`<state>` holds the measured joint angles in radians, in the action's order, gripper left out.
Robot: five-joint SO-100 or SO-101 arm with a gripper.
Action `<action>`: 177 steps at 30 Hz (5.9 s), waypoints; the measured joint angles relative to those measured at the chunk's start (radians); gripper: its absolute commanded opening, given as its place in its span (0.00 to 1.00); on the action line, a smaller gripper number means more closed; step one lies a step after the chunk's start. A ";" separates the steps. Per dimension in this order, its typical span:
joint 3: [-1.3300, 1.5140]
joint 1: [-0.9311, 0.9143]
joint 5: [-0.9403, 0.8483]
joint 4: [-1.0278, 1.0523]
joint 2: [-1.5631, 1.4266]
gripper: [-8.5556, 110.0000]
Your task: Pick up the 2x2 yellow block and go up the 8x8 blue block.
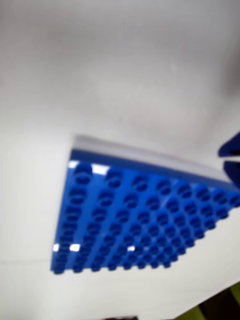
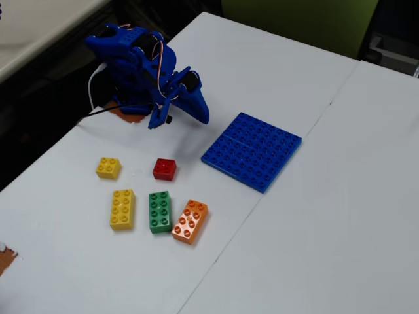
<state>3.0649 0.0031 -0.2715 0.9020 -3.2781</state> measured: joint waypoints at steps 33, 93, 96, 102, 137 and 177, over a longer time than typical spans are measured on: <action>-0.419 -0.181 -1.408 0.106 0.416 0.07; -1.124 -1.190 -2.806 0.161 1.557 0.31; -1.126 -1.192 -2.806 0.158 1.580 0.31; -1.132 -1.197 -2.806 0.127 1.623 0.31; -1.092 -1.150 -2.806 0.043 1.669 0.19; -1.204 -0.693 -1.887 0.695 1.146 0.09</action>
<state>1.8607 -0.6903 -2.1583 1.5969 -2.1322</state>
